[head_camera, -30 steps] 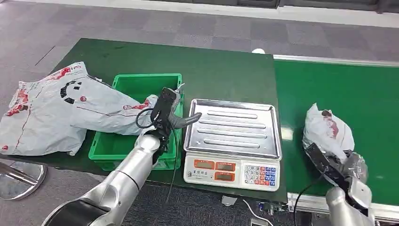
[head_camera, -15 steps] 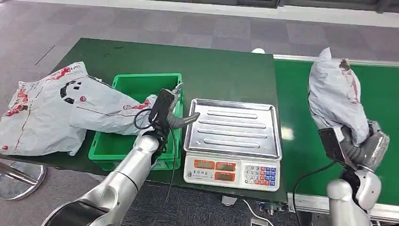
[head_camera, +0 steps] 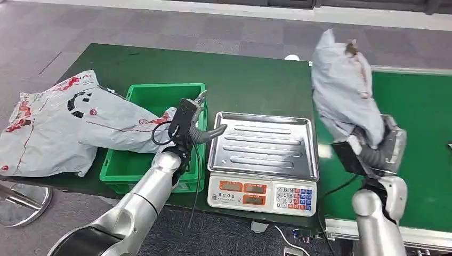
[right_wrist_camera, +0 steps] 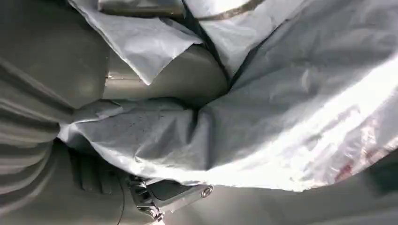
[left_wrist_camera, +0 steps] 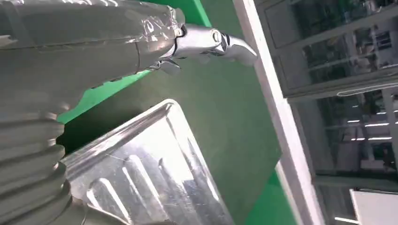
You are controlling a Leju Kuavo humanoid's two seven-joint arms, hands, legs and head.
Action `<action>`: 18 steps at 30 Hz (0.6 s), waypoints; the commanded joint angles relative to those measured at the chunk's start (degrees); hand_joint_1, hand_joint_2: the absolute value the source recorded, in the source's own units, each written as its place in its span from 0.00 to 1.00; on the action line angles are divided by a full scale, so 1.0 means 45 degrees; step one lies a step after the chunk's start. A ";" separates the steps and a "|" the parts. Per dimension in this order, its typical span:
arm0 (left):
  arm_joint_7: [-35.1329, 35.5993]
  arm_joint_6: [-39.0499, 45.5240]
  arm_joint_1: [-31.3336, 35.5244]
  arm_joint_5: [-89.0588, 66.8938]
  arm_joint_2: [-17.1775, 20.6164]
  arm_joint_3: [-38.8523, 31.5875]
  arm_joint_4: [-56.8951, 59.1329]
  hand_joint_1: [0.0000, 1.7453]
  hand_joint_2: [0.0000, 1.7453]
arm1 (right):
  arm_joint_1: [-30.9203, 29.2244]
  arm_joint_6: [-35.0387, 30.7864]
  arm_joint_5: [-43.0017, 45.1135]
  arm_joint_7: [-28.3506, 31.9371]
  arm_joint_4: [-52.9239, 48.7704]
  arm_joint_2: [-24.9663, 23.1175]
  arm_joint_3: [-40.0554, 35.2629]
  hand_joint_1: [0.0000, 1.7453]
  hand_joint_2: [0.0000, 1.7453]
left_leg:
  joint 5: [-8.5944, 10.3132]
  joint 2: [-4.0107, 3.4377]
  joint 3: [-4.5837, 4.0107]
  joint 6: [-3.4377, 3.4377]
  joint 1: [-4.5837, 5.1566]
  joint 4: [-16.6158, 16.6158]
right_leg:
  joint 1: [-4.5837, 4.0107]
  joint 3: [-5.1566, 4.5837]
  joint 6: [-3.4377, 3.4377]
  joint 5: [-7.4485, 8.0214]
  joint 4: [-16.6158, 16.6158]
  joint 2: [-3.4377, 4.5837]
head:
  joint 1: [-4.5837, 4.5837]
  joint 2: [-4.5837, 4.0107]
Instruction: Moved the parcel from conveyor to table for the left to box.
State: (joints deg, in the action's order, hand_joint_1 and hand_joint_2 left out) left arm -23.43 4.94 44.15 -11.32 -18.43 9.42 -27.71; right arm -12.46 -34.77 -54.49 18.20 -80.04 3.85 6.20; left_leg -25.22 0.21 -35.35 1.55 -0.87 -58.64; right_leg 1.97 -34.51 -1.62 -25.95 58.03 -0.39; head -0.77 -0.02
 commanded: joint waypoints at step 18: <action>-0.0113 0.0713 0.0949 -0.0179 0.0133 0.0320 0.1101 0.00 1.00 | -0.2398 0.5114 -0.0954 -0.0696 0.4641 -0.0585 -0.7605 1.00 1.00 | 0.0001 -0.0035 0.0042 -0.0007 -0.0012 0.0020 | -0.0017 0.0033 0.0038 0.0008 -0.0024 0.0030 | 0.0000 0.0000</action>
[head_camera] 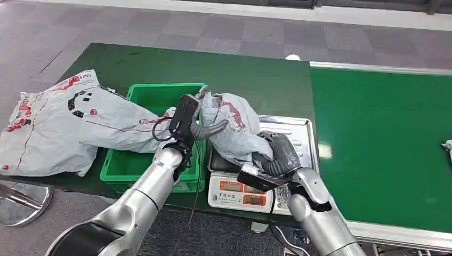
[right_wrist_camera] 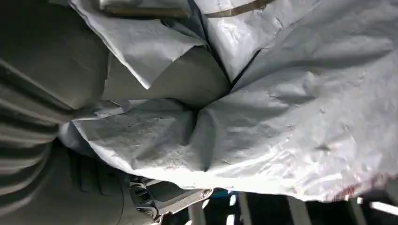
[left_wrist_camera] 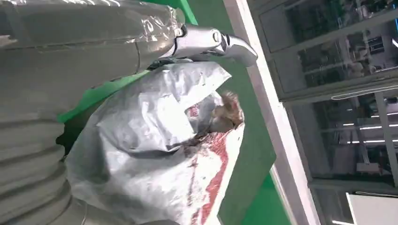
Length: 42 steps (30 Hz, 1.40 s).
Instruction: Moved the parcel from conveyor to table for the left to box.
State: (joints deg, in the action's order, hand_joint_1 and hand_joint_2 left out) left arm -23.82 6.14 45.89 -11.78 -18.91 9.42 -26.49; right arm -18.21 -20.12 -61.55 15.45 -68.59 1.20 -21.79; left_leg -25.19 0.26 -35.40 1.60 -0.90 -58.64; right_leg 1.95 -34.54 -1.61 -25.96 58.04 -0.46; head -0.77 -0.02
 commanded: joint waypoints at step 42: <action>0.0760 0.0044 0.1213 -0.2245 0.0039 0.4144 0.1077 0.00 1.00 | -0.0722 -0.4162 0.6965 0.2094 0.0222 0.0571 0.3086 0.00 1.00 | 0.0005 -0.0001 0.0021 -0.0013 -0.0003 -0.0007 | -0.0009 0.0010 0.0031 0.0014 -0.0011 0.0004 | 0.0000 0.0000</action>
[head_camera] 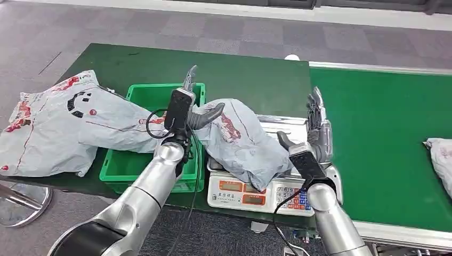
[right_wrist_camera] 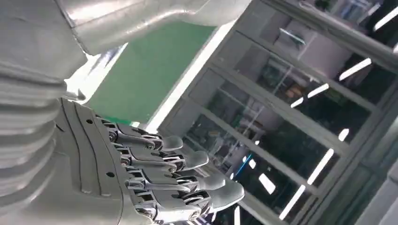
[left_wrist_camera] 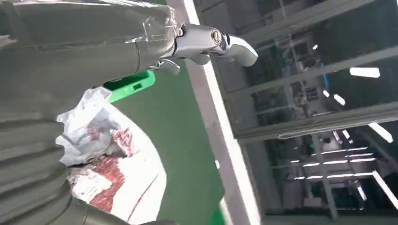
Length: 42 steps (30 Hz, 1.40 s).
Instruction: Moved the parcel from conveyor to table for the left to box.
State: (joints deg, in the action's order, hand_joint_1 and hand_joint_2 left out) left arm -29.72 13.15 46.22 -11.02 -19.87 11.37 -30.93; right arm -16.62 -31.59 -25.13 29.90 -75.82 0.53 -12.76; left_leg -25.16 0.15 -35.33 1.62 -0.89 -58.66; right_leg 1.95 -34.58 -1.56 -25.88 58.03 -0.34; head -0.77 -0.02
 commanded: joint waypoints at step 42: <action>0.4357 0.0366 0.2306 -0.7669 -0.0029 0.5909 0.2401 1.00 1.00 | -0.3869 -0.0307 -0.1883 -0.1047 0.5421 0.0456 0.2283 0.00 1.00 | 0.0007 -0.0072 0.0103 -0.0030 0.0001 0.0004 | -0.0009 0.0083 0.0037 0.0049 -0.0011 0.0081 | 0.0000 0.0000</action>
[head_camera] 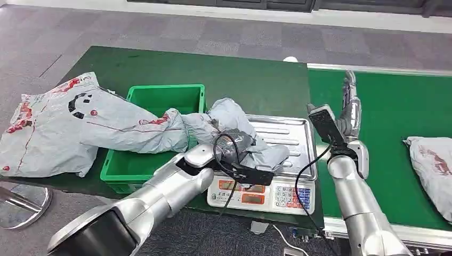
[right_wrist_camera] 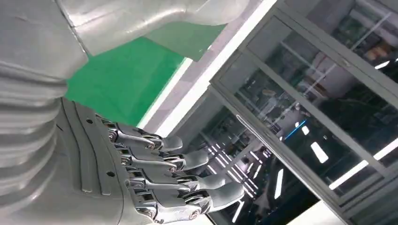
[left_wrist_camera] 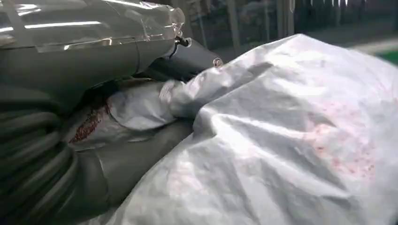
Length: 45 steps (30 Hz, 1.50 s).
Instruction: Moved the parcel from conveyor to table for the left to box.
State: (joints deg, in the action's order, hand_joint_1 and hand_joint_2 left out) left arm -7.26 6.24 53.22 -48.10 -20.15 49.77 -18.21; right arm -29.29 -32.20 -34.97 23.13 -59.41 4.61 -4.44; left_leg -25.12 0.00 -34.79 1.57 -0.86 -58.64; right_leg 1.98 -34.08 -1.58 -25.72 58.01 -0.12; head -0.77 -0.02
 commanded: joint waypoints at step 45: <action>0.8620 0.4901 0.1637 -0.9310 0.4172 -0.6461 0.0748 1.00 1.00 | -0.0669 0.0307 -0.0193 -0.0597 0.0556 -0.0613 -0.0103 0.00 1.00 | 0.0009 -0.0082 -0.0093 0.0015 -0.0012 0.0026 | -0.0018 -0.0134 0.0047 0.0013 0.0015 0.0088 | 0.0000 0.0000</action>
State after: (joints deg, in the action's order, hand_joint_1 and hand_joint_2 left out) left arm 25.64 33.09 58.03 -86.73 -8.88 29.02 -20.54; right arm -27.03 -31.78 -36.20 20.63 -61.40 3.06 -4.44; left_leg -25.01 -0.06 -35.32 1.71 -0.93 -58.55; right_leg 1.92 -34.67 -1.54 -25.70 58.09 -0.03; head -0.76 -0.02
